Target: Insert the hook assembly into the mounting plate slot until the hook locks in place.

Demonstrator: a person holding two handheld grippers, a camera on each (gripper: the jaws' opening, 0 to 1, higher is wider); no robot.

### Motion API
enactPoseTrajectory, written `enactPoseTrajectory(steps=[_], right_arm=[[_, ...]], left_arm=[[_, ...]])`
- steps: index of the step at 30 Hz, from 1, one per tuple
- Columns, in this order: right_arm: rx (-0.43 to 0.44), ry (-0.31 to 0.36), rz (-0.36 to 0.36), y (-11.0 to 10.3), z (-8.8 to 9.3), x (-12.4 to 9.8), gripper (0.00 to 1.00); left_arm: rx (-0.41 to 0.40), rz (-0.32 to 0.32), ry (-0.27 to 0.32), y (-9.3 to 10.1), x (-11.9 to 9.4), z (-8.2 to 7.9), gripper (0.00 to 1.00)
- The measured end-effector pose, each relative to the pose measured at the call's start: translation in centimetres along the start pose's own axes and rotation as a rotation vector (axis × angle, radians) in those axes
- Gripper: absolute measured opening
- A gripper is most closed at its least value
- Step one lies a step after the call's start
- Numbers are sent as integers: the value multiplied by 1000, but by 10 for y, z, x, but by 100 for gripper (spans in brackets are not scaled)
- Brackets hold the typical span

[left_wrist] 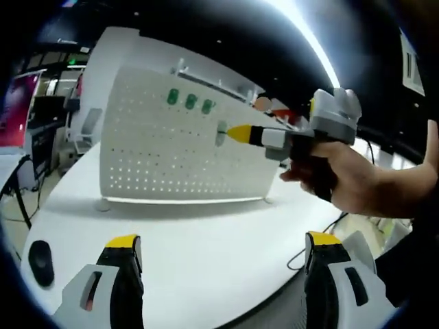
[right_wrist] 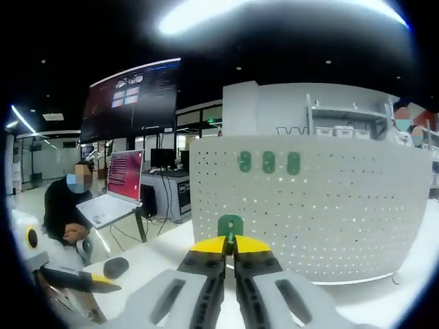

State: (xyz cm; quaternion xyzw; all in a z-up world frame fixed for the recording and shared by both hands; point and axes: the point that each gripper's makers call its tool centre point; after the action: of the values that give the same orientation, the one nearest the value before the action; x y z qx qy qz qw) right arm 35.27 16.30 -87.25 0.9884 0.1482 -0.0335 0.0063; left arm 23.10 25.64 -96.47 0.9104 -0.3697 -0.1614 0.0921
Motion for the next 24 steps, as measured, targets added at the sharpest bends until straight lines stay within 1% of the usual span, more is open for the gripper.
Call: enactPoseTrajectory(steps=[2,4,5,7,9,12,18,24], right_arm=[[5,-2,29,11,0,5,0],[10,6,51,20,-3,9,0],[2,13,72,27,-5,11,0],[-6,21,92,36,-8,15,0],[-21,31,120,50,-13,19,0],[-47,36,146,62,-17,23,0],[-58,41,167,78,-20,30,0],[-62,70,205,95,-31,43,0]], left_arm=[[13,-4,-4,0,0,1,100],[6,-3,-3,-1,0,0,100],[3,-7,-1,-2,0,0,100],[-4,-14,1,-3,-1,0,100],[-11,-16,8,-3,0,-2,100],[-6,-17,-1,-4,0,0,100],[-12,-18,-2,-4,0,0,100],[-20,-27,-5,-5,1,0,100]])
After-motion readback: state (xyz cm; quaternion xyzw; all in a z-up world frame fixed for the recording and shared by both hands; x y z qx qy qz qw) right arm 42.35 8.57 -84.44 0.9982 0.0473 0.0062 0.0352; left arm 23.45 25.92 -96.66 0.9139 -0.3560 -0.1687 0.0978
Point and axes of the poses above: the point that each gripper's makers call its tool centre point, and the gripper's own axes: x roughly forward along the fingers, y roughly to its right, z roughly out of its underside, and after that the axes turned 1 degree about y, right-handed
